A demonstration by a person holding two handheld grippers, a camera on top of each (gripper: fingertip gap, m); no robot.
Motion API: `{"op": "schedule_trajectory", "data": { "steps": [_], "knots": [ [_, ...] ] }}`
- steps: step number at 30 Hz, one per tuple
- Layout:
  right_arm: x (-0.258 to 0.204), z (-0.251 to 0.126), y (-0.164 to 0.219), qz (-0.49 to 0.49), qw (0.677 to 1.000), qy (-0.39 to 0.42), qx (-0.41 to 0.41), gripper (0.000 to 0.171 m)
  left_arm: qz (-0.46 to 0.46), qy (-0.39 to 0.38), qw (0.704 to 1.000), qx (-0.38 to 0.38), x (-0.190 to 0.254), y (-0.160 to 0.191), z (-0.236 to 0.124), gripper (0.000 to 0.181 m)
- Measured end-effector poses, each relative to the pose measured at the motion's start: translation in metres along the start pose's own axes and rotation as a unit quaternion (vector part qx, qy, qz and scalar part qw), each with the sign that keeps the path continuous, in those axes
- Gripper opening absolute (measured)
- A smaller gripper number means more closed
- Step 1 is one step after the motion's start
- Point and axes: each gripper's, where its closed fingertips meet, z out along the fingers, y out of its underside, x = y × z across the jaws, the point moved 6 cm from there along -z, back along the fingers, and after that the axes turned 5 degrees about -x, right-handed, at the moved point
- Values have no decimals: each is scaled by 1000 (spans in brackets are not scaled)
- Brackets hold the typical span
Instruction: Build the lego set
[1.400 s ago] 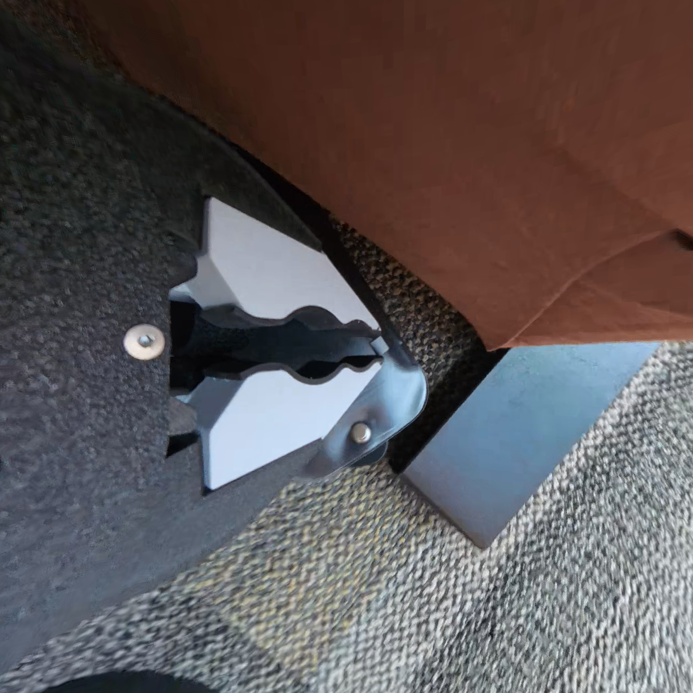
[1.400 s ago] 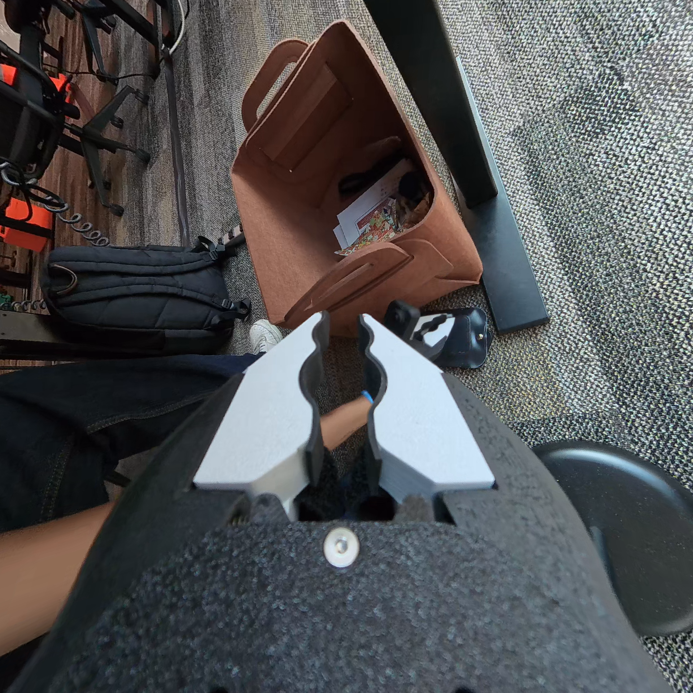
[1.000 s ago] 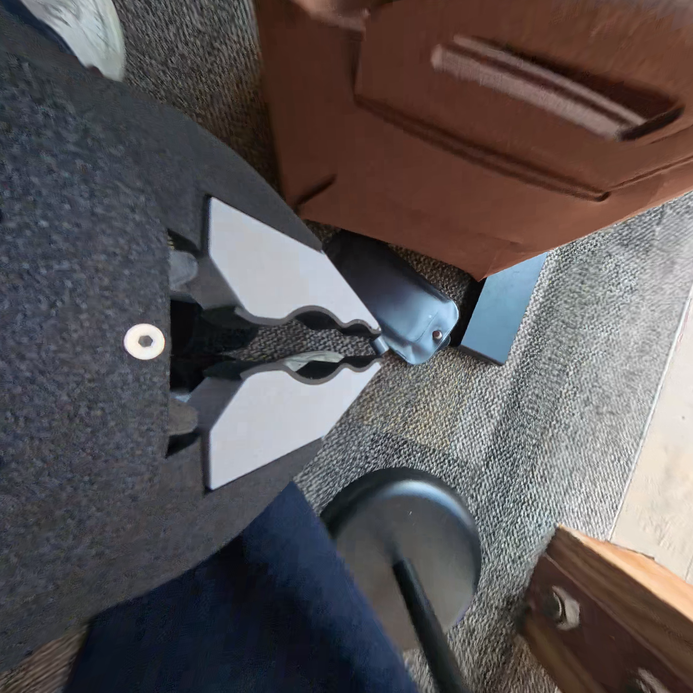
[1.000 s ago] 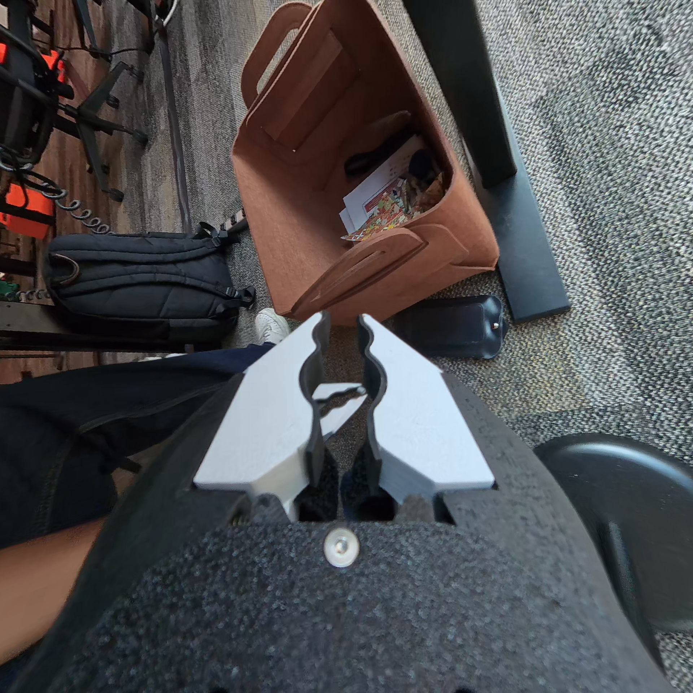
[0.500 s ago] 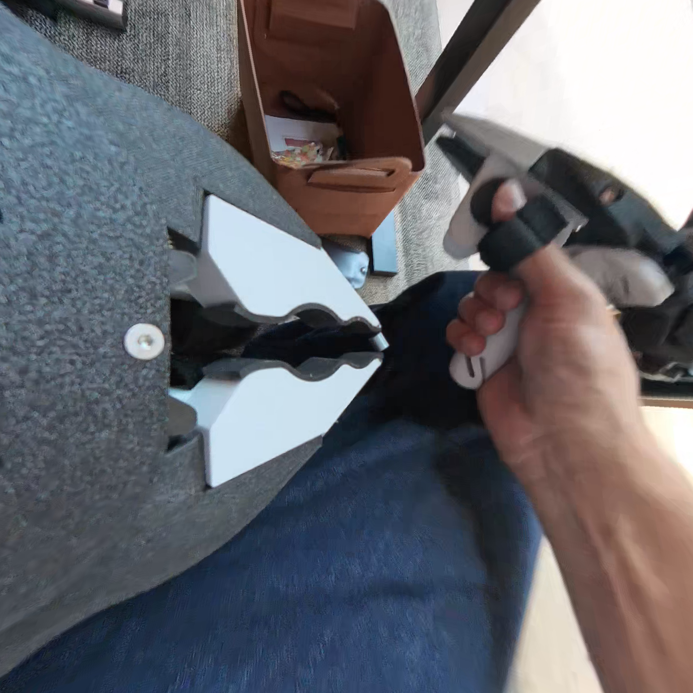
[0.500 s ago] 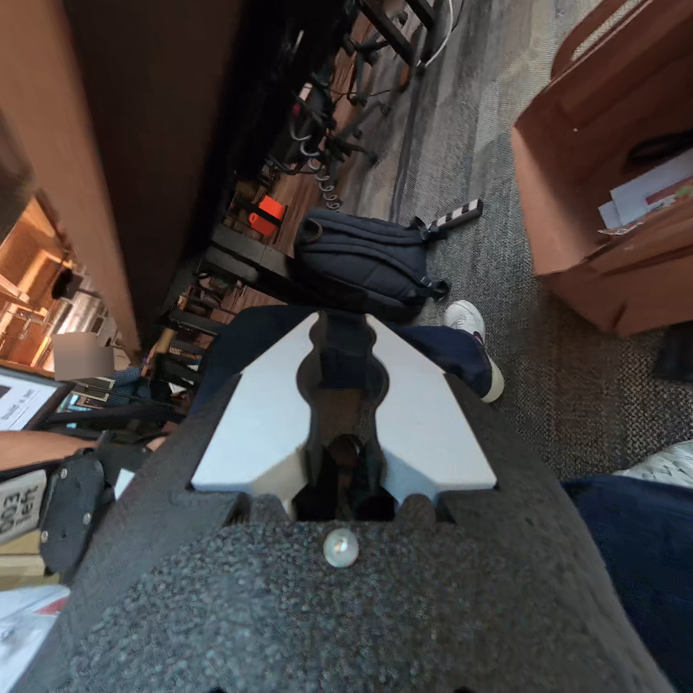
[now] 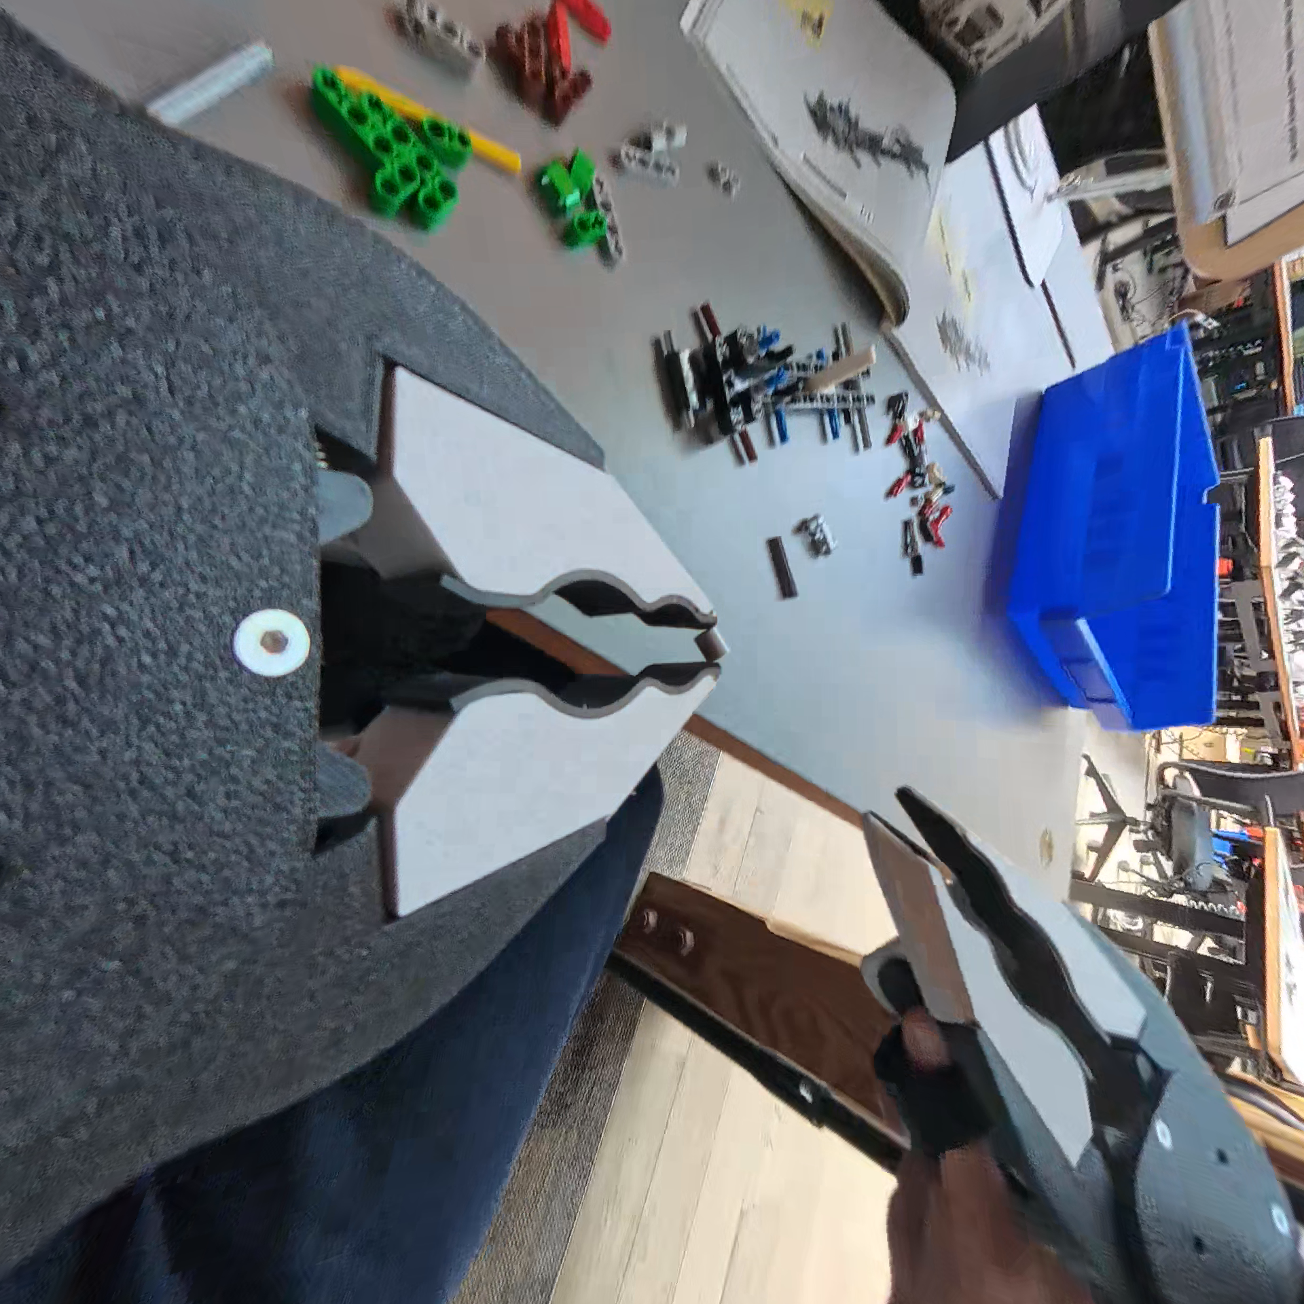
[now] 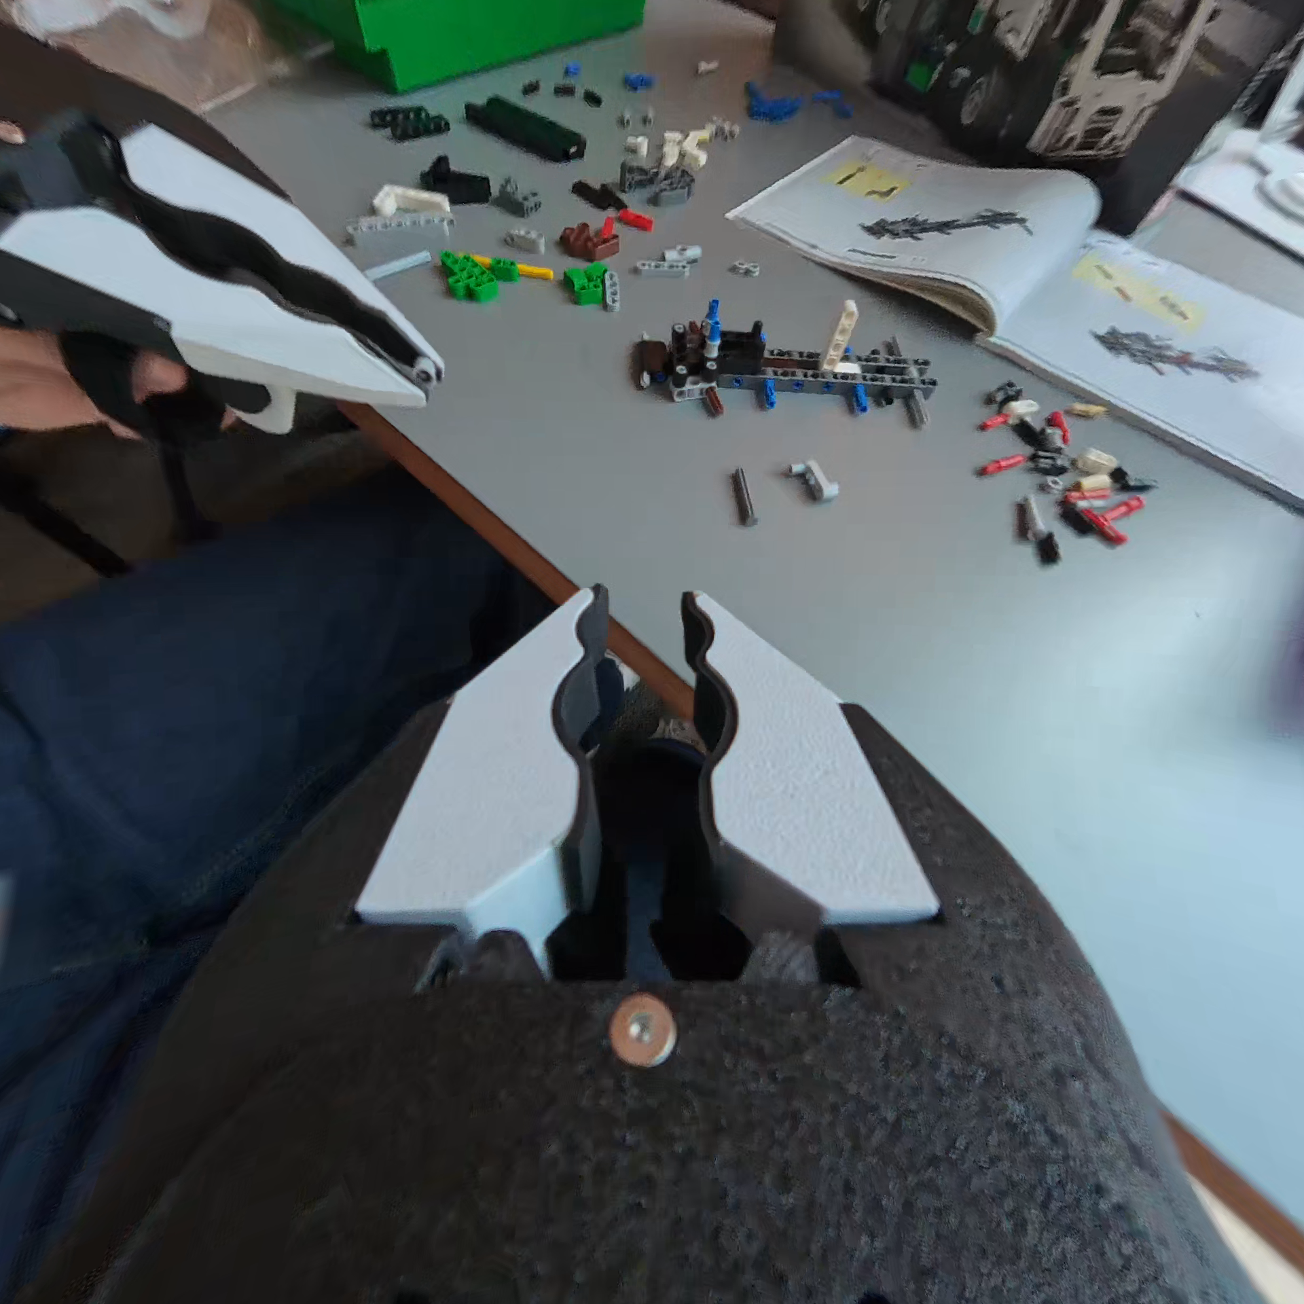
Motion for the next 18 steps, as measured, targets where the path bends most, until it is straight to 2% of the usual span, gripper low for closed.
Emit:
{"op": "schedule_trajectory", "data": {
  "steps": [4,6,8,13,18],
  "knots": [
    [29,57,-31,-61,995,-68,-47,15,40,-38,998,-6,-36,-7,7,8],
    [44,80,-26,-97,988,-74,-94,16,46,-56,997,-41,-49,-2,14,8],
    [54,97,-15,-118,980,-81,-139,17,29,-62,997,-43,-54,1,20,8],
    [59,106,-15,-106,981,-107,-120,17,4,-47,998,-31,-53,-2,22,8],
    [58,119,-16,-67,984,-134,-99,14,12,-47,990,-132,-57,14,35,8]
  ]
}}
